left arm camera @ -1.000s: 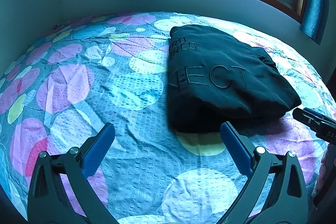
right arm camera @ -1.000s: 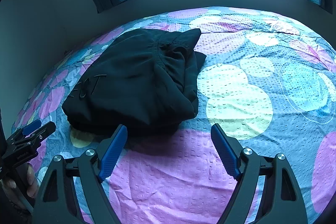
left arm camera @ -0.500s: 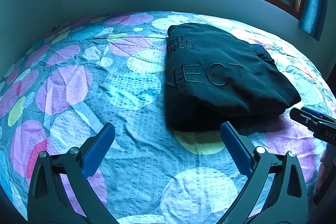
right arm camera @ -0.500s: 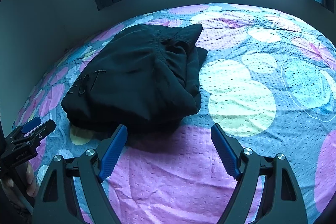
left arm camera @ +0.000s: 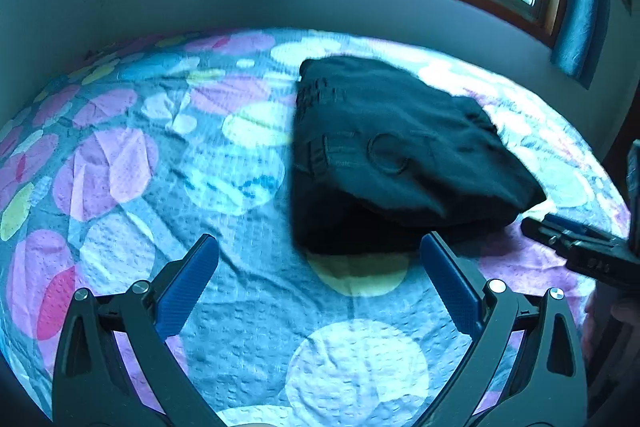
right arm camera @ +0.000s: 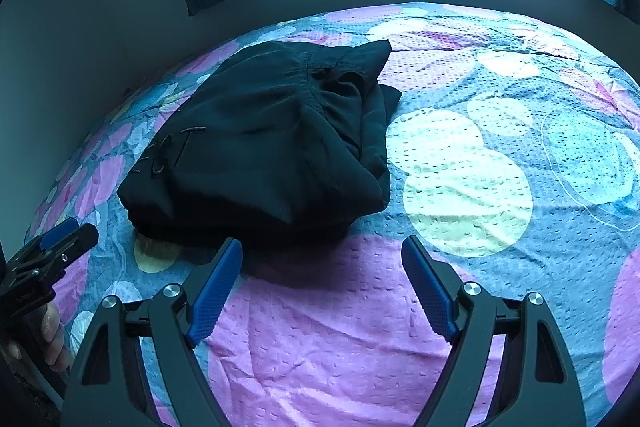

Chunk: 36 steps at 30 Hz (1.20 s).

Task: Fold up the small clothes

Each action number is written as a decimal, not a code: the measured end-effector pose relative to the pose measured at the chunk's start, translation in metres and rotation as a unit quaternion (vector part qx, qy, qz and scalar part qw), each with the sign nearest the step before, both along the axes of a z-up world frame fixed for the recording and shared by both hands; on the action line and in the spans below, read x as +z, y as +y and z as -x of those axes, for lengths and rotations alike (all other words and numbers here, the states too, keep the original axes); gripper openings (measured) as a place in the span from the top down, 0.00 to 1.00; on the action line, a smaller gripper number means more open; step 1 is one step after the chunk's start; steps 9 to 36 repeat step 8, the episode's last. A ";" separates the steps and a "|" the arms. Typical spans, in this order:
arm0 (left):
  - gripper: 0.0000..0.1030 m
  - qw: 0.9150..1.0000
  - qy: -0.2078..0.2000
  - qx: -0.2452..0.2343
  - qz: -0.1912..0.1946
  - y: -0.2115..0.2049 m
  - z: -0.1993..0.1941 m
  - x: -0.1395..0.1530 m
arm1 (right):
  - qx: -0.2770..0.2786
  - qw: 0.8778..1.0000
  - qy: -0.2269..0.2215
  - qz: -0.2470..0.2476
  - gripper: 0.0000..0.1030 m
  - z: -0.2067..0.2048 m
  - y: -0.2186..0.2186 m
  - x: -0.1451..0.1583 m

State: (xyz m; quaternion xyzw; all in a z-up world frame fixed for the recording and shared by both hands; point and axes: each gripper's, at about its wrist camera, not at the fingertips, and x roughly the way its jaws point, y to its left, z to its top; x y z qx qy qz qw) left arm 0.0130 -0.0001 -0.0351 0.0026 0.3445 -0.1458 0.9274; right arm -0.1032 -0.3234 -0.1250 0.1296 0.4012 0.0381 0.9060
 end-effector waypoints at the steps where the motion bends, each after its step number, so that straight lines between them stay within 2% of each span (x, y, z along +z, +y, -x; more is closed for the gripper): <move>1: 0.02 1.000 -0.004 -0.001 0.007 0.001 0.001 0.003 | 0.001 1.000 0.000 -0.002 0.22 0.000 0.000 0.000; 3: 0.02 1.000 0.001 0.013 0.018 0.010 -0.005 0.010 | 0.005 1.000 -0.001 -0.014 0.22 0.002 -0.001 0.002; 5: 0.02 0.999 0.028 0.022 0.024 0.020 -0.022 0.015 | 0.008 1.000 -0.007 -0.022 0.22 0.003 -0.007 0.009; 7: 0.02 0.998 0.034 0.047 0.007 0.030 -0.043 0.020 | 0.010 0.999 -0.014 -0.043 0.22 0.001 -0.019 0.017; 8: 0.02 0.998 0.025 0.061 -0.007 0.036 -0.059 0.023 | 0.006 0.998 -0.016 -0.057 0.22 -0.003 -0.030 0.022; 36: 0.02 0.998 0.025 0.061 -0.007 0.036 -0.059 0.023 | 0.006 0.998 -0.016 -0.057 0.22 -0.003 -0.030 0.022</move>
